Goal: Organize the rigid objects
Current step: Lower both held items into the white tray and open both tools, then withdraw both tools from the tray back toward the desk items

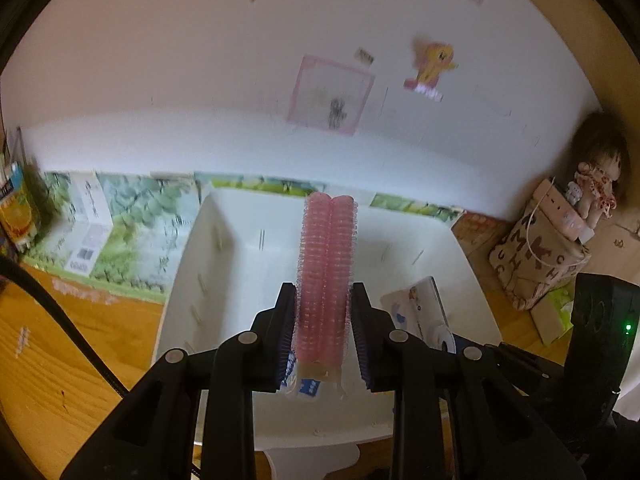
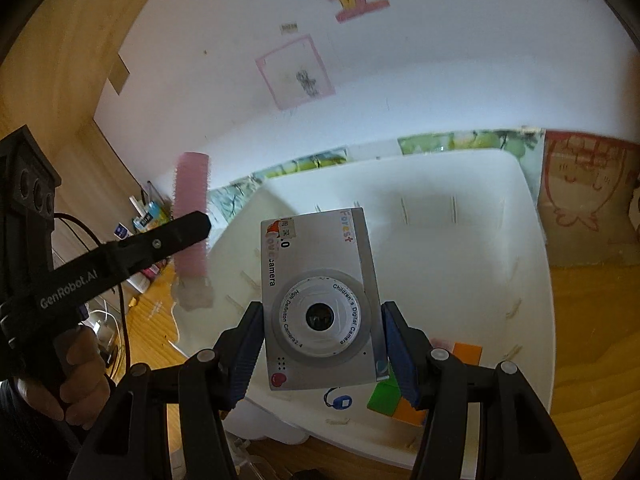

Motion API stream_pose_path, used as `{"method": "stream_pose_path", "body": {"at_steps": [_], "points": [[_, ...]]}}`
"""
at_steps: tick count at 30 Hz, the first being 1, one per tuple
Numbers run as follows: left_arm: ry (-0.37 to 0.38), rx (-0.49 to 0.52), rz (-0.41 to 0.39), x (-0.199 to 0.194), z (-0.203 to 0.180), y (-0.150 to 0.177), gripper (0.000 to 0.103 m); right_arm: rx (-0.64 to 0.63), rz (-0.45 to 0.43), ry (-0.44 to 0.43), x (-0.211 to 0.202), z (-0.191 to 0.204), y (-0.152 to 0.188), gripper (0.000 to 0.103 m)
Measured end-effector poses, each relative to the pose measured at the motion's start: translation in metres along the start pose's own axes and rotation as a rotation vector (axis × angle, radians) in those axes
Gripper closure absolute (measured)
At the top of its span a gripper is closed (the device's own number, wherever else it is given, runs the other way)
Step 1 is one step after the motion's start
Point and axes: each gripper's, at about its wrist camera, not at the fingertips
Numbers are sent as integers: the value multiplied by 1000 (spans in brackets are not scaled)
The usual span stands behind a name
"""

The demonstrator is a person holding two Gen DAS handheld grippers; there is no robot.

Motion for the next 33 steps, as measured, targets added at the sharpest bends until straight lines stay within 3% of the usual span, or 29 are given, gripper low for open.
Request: {"method": "stream_pose_path", "body": {"at_steps": [3, 5, 7, 9, 10, 12, 16, 30, 33], "points": [[-4, -6, 25, 4, 0, 3, 71, 8, 23, 5, 6, 0, 2, 44], [1, -9, 37, 5, 0, 4, 64, 15, 39, 11, 8, -1, 3, 44], [1, -18, 28, 3, 0, 4, 43, 20, 38, 18, 7, -1, 3, 43], [-7, -25, 8, 0, 0, 3, 28, 23, 21, 17, 3, -1, 2, 43], [-10, -31, -8, -3, 0, 2, 27, 22, 14, 22, 1, -1, 0, 42], [-13, -37, -20, -7, 1, -1, 24, 22, 6, 31, -3, -2, -1, 40], [-21, -47, -33, -18, 3, -5, 23, 33, -12, 48, -12, -1, -3, 21], [-28, -70, -138, -89, 3, -1, 20, 33, -139, 67, -71, 20, -4, 15], [-32, -69, -168, -107, 2, 3, 20, 33, -188, 76, -89, 26, -1, 4]]}}
Point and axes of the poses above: each gripper's, at about its wrist camera, not at the fingertips, and x roughly the way its jaws point, z to its left, y to its underside, and after that the axes turned 8 degrees about -x, right-handed
